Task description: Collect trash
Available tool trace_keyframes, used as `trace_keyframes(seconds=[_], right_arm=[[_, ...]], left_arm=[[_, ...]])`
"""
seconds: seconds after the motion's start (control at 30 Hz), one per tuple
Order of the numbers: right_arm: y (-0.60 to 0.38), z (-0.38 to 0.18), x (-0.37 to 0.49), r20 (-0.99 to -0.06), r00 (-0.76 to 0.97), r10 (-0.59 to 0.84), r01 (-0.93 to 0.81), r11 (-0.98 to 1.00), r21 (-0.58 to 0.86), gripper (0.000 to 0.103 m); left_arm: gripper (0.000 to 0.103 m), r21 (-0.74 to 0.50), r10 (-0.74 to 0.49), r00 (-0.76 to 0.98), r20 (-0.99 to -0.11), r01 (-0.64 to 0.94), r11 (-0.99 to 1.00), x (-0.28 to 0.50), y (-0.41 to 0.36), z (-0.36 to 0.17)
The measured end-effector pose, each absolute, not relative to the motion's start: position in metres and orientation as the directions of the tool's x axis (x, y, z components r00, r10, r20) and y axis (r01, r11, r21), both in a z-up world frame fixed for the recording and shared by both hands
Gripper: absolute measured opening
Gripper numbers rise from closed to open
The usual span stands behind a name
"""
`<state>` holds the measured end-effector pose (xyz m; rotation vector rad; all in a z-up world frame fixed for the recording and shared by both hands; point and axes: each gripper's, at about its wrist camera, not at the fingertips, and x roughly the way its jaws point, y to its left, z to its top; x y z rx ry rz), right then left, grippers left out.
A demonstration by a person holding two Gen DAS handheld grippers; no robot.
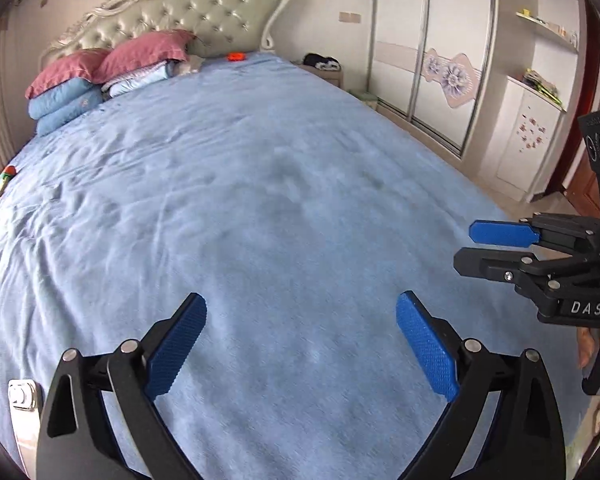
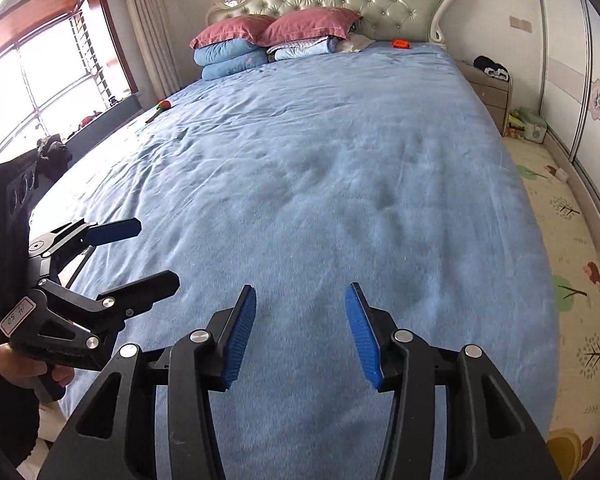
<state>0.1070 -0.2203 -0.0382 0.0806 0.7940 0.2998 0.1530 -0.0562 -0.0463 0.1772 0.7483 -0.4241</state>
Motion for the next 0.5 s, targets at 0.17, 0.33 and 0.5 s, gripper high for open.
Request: trace_keyframes(seconds=[0.17,0.33,0.5], right_arm=[[-0.214,-0.028,0.117,-0.586,0.779,0.224,-0.199,0.974,0.107,0.068],[-0.223,-0.013,0.111,-0.431,0.889,0.157,-0.127,0.987,0.098,0.087],[-0.219,-0.015,0.099,-0.337,0.934,0.120,-0.113,0.993,0.042,0.091]], left_arm=[[0.099,0.058,-0.229,0.804,-0.549,0.310,0.949,0.160,-0.041,-0.033],[0.099,0.016,-0.184,0.869,-0.459,0.215,0.977,0.166,-0.028,-0.028],[0.099,0.026,-0.131,0.920,-0.369,0.151,0.988,0.161,-0.023,-0.029]])
